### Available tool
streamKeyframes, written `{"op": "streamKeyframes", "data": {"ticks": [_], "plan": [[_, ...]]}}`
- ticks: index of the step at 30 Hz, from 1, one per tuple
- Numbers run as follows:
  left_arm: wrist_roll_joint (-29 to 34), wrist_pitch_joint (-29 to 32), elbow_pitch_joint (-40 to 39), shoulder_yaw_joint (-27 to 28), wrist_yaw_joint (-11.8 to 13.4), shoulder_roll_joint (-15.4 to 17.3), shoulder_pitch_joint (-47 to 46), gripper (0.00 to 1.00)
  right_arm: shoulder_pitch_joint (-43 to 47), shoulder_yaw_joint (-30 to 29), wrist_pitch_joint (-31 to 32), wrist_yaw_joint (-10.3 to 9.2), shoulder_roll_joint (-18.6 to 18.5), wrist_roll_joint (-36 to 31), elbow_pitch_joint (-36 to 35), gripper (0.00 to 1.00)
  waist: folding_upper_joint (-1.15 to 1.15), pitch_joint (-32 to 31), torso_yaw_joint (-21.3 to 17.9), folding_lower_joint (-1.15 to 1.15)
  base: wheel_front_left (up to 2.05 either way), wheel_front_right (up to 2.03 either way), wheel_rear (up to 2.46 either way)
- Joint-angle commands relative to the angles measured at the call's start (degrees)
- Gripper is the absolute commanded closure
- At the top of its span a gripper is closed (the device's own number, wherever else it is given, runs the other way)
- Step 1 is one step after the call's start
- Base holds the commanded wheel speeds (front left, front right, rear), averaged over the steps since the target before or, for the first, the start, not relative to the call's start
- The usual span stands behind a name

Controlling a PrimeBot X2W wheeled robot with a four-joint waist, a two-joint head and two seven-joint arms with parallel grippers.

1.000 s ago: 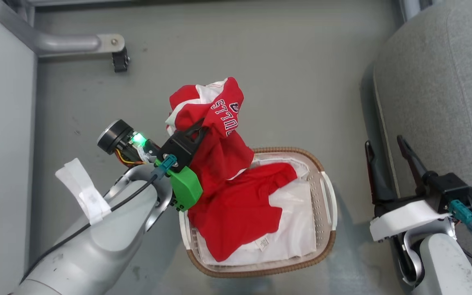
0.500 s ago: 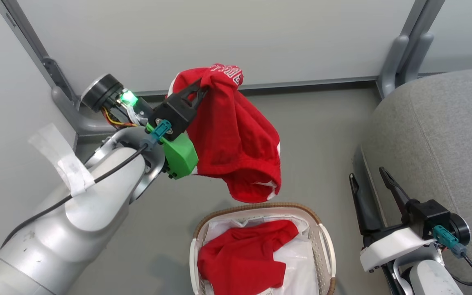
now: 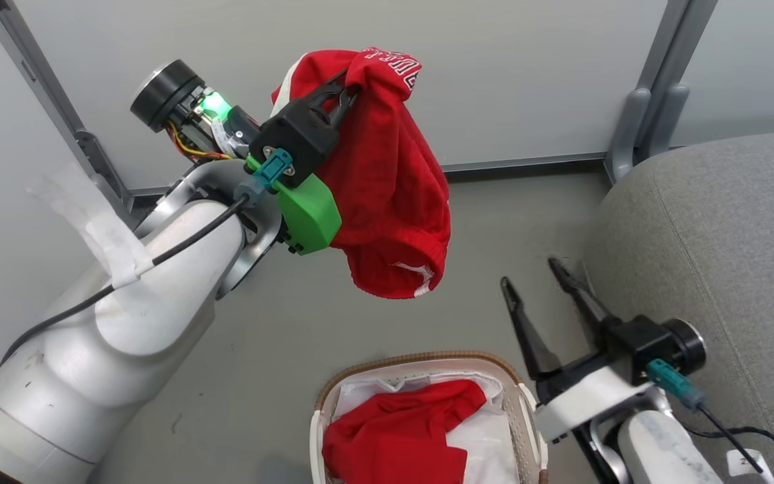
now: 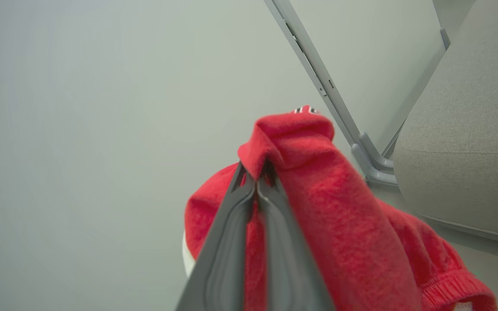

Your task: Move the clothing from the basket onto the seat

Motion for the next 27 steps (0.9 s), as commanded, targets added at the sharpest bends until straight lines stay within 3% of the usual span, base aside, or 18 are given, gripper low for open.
{"op": "streamKeyframes", "data": {"ticks": [1, 6, 18, 19, 20, 21, 22, 27], "plan": [[-0.2, 0.2, -0.2, 0.1, 0.4, -0.3, -1.2, 1.0, -0.9, 1.5, -0.3, -0.04, -0.2, 0.2, 0.5, 0.0, 0.53, 0.0, 0.4, 0.01, 0.0, 0.0, 0.0], [0.2, 0.6, -0.8, -0.3, 0.2, -0.8, -2.7, 1.0, -4.3, 6.4, -0.3, -0.04, -0.2, 0.2, 3.3, 0.0, 0.53, 0.2, 1.9, 0.01, 0.0, 0.0, 0.0], [-0.1, -0.1, -4.2, -2.2, 0.1, -2.9, -2.8, 1.0, -13.1, 7.4, -0.3, -0.05, -0.2, -2.3, 11.7, 0.0, 0.53, 0.1, 5.2, 0.01, 0.0, 0.0, 0.0], [-0.3, -0.3, -4.5, -2.2, 0.2, -2.9, -2.4, 1.0, -13.8, 7.5, -0.3, -0.05, -0.2, -2.3, 12.2, 0.31, 0.53, 0.1, 5.4, 0.01, 0.0, 0.0, 0.0], [-0.4, -0.3, -4.7, -2.3, 0.3, -2.9, -2.1, 1.0, -14.3, 7.9, -0.3, -0.05, -0.2, -2.3, 12.5, 0.55, 0.53, 0.1, 5.5, 0.01, 0.0, 0.0, 0.0], [-0.6, -0.5, -4.9, -2.3, 0.4, -2.9, -1.6, 1.0, -14.9, 8.2, -0.3, -0.05, -0.2, -2.2, 12.9, 0.85, 0.53, 0.1, 5.6, 0.01, 0.0, 0.0, 0.0], [-0.9, -0.5, -5.0, -2.2, 0.6, -2.9, -1.2, 1.0, -15.4, 8.3, -0.3, -0.04, -0.2, -2.1, 13.0, 1.0, 0.53, 0.1, 5.7, 0.01, 0.0, 0.0, 0.0], [-3.1, -1.9, -4.5, -1.4, 1.7, -2.1, 2.4, 1.0, -16.1, 7.3, -0.3, -0.05, -0.2, -1.6, 11.6, 1.0, 0.53, 0.2, 5.5, 0.01, 0.0, 0.0, 0.0]]}}
